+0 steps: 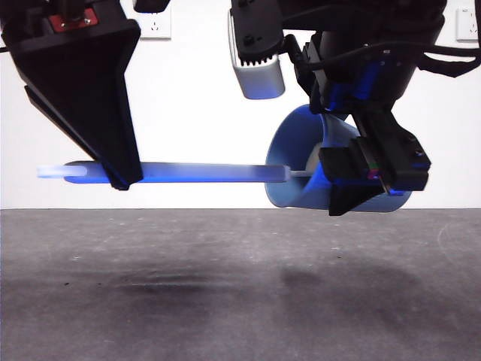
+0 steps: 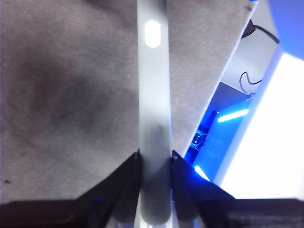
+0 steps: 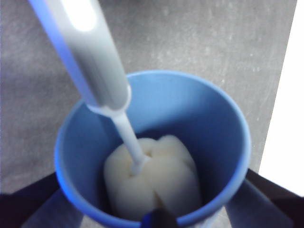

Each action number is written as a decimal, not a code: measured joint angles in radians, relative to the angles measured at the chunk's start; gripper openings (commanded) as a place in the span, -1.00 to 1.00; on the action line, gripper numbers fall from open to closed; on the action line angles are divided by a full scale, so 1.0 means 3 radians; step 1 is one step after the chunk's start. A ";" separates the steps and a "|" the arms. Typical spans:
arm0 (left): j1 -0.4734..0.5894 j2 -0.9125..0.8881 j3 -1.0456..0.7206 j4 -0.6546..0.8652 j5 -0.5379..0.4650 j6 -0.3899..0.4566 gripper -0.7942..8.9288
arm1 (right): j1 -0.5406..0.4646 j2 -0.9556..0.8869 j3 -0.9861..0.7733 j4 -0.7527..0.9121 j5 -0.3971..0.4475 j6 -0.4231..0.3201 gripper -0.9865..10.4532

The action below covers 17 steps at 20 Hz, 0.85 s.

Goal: Pick up the cup brush,pick up the cup,insert the brush into the cup,clean the cup,put the cup brush back,put the cup back to the fixed position on the table

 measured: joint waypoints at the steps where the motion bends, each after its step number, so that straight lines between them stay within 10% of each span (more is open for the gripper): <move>1: -0.0019 0.0000 0.0000 0.0010 0.0000 -0.0037 -0.85 | 0.0004 0.0005 0.0000 -0.0010 0.0011 -0.0006 -0.85; 17: -0.0034 -0.0080 0.0000 -0.0338 -0.0205 -0.0141 -0.85 | -0.0392 0.0008 0.0001 -0.0309 0.0370 0.0209 -0.85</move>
